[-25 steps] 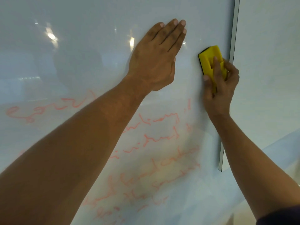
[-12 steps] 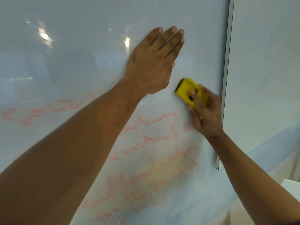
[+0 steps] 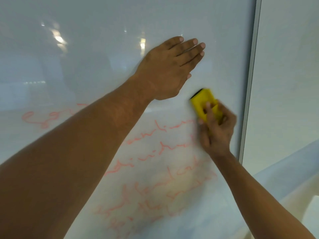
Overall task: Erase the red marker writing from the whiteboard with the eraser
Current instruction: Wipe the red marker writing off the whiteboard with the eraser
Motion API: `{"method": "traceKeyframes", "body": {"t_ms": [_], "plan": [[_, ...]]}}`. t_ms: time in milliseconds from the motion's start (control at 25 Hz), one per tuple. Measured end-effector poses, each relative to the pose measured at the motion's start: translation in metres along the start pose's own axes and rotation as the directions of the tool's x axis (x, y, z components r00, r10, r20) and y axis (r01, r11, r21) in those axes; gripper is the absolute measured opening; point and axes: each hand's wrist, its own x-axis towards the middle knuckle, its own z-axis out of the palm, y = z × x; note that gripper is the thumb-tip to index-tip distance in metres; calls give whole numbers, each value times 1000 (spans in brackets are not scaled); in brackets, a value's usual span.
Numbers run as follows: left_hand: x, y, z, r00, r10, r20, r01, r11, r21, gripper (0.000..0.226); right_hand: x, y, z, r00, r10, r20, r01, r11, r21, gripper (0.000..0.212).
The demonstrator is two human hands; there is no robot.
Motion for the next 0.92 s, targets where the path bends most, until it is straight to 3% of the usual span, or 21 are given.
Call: {"method": "traceKeyframes", "body": {"t_ms": [40, 80, 120, 200, 240, 320, 360, 400, 480, 520, 560, 600, 640, 680, 720, 760, 800, 840, 880, 920], "plan": [[-1, -5, -1, 1000, 25, 1, -25, 1000, 7, 61, -1, -1, -1, 990, -138, 34, 138, 990, -6, 46], [-2, -9, -1, 999, 50, 2, -50, 999, 14, 61, 3, 0, 0, 989, -143, 32, 144, 989, -18, 46], [-4, -13, -2, 997, 71, 2, -71, 997, 13, 61, 6, -1, 2, 1000, -7, -19, 6, 1000, -20, 46], [-6, -17, -2, 996, 87, -3, -87, 996, 14, 60, 10, -19, 7, 948, 299, -108, -295, 954, 48, 46], [-7, -18, -2, 996, 87, -6, -87, 996, 13, 60, 2, -28, 9, 966, 240, -92, -239, 971, 31, 45], [-8, -18, -2, 996, 88, -14, -88, 996, 1, 59, -4, -29, 2, 998, -59, 25, 60, 998, -3, 43], [-9, -18, -2, 996, 88, -19, -88, 996, -3, 59, 2, -23, -1, 996, -77, 46, 77, 997, -6, 44], [-10, -18, -2, 996, 89, -26, -89, 996, -4, 59, 9, -20, 0, 999, 47, 6, -47, 999, -12, 45], [-13, -21, -2, 996, 84, -36, -84, 996, 6, 59, 22, -35, 8, 914, 397, -88, -392, 918, 67, 47], [-14, -21, -2, 996, 84, -35, -84, 996, 4, 59, 19, -49, 13, 924, 374, -75, -370, 927, 65, 48], [-15, -22, -3, 996, 87, -35, -88, 996, -2, 59, 11, -59, 15, 981, 192, -24, -191, 981, 42, 50], [-16, -23, -4, 995, 93, -35, -93, 996, -8, 59, 7, -60, 12, 999, -29, 46, 27, 999, 39, 50], [-17, -24, -6, 994, 99, -39, -99, 995, -11, 59, 10, -54, 7, 983, -159, 89, 156, 987, 37, 50], [-19, -27, -8, 994, 104, -43, -104, 995, -10, 59, 15, -45, 5, 989, -126, 79, 124, 992, 20, 49], [-21, -32, -10, 993, 104, -50, -105, 994, -11, 59, 21, -43, 5, 998, 55, 13, -55, 998, 22, 47], [-22, -37, -12, 993, 102, -62, -103, 995, -12, 58, 25, -49, 7, 962, 270, -45, -266, 961, 73, 46], [-24, -41, -12, 993, 97, -73, -98, 995, -9, 57, 21, -61, 9, 929, 367, -51, -360, 927, 105, 47], [-25, -44, -12, 992, 93, -82, -93, 996, 0, 57, 12, -73, 11, 962, 274, -17, -271, 958, 94, 47], [-26, -46, -12, 992, 92, -87, -92, 996, 7, 57, 0, -81, 9, 998, 48, 50, -53, 993, 104, 47], [-26, -48, -13, 992, 91, -88, -90, 996, 11, 56, -5, -78, 5, 981, -158, 115, 143, 981, 133, 46]]}}
